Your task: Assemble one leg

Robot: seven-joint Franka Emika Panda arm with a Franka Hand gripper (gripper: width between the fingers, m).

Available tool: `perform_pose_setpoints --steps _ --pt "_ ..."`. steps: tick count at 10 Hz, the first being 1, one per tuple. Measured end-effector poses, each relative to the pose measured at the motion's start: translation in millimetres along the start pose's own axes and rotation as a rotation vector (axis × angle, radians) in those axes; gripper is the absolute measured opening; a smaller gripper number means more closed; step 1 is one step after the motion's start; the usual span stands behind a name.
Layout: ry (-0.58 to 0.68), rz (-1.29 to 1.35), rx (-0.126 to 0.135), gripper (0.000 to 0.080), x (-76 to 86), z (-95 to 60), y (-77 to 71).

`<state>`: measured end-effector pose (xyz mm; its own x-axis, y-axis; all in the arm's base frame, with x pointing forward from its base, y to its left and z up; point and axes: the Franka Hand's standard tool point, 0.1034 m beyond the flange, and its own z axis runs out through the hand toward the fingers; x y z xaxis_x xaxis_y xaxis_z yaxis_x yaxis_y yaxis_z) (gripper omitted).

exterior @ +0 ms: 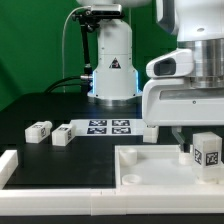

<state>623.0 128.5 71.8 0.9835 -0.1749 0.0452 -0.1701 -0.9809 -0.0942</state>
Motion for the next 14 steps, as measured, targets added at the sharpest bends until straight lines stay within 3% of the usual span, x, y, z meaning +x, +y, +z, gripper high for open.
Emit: perform_pose_setpoints --steps 3,6,7,8,9,14 --pt "0.016 -0.298 -0.010 0.0649 3.1 -0.6 4.7" --pt "0.016 -0.344 -0.011 0.0626 3.2 -0.3 5.1" --pt "0.016 -0.335 -0.010 0.0433 3.2 -0.3 5.1" --pt "0.016 -0.308 -0.011 0.0433 3.2 -0.3 5.2" --pt "0.016 -0.308 -0.011 0.0292 3.3 -0.2 5.7" --pt "0.021 0.399 -0.007 0.0292 3.8 0.8 7.5"
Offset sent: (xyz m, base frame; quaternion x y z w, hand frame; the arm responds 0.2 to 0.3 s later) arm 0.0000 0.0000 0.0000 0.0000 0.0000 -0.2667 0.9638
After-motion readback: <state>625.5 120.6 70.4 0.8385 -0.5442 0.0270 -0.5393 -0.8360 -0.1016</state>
